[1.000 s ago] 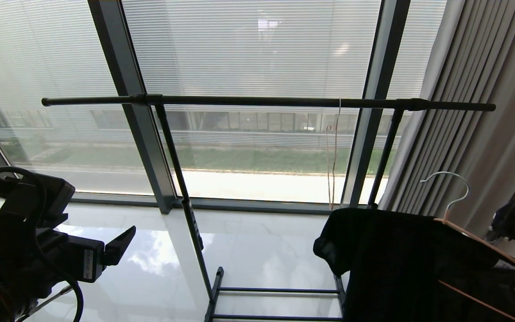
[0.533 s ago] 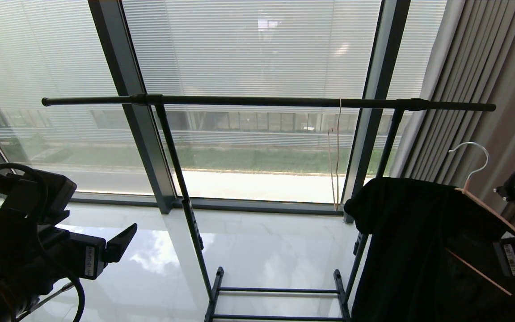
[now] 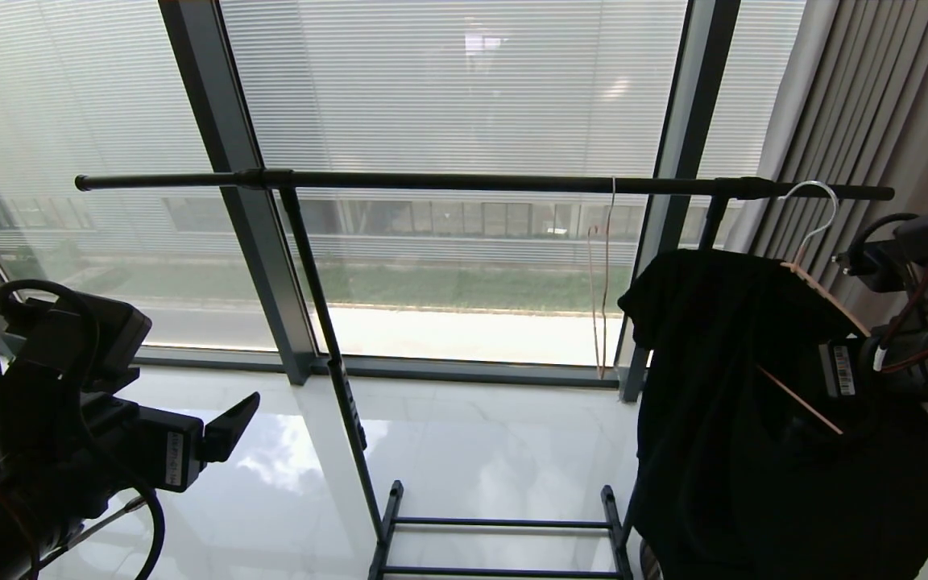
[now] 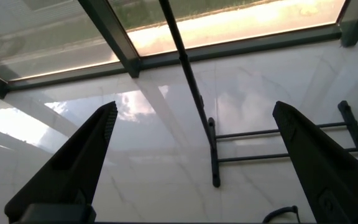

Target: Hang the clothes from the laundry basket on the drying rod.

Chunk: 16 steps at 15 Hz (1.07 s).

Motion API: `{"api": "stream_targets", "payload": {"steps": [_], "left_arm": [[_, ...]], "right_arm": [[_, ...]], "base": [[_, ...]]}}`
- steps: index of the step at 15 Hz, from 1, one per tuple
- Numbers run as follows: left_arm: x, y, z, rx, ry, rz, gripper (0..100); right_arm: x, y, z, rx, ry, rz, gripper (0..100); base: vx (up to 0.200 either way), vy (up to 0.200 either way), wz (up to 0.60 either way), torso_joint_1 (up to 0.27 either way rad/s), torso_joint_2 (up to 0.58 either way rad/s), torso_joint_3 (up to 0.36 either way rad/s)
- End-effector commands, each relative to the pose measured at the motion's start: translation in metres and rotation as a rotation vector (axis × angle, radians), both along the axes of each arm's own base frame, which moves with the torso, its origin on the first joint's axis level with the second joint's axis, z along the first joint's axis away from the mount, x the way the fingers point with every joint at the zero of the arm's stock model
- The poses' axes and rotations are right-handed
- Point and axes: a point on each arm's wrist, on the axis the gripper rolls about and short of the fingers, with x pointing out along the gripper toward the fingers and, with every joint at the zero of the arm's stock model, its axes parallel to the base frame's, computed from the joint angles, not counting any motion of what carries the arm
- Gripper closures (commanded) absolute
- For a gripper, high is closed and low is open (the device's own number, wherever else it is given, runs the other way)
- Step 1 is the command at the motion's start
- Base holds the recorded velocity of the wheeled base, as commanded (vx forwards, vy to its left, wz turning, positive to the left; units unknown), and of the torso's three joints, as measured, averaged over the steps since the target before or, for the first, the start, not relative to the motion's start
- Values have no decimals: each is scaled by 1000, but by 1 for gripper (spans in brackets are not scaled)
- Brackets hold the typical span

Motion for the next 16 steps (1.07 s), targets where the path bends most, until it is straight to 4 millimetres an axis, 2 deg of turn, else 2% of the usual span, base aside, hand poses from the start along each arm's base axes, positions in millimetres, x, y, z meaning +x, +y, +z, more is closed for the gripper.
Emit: {"api": "stream_targets", "payload": {"steps": [1, 3, 8, 16], "left_arm": [[0, -1, 0, 0, 2, -5, 0], [0, -1, 0, 0, 0, -5, 0], [-1, -4, 0, -4, -1, -23, 0], [-2, -5, 0, -1, -3, -34, 0]], "right_arm": [[4, 3, -1, -3, 4, 9, 100], [3, 3, 0, -2, 1, 9, 100], [5, 5, 7, 5, -23, 15, 100], [7, 7, 5, 1, -16, 19, 100]], "base": [[0, 0, 0, 0, 0, 0], [0, 0, 0, 0, 0, 0], [200, 0, 0, 1, 3, 3], [200, 0, 0, 7, 4, 1]]}}
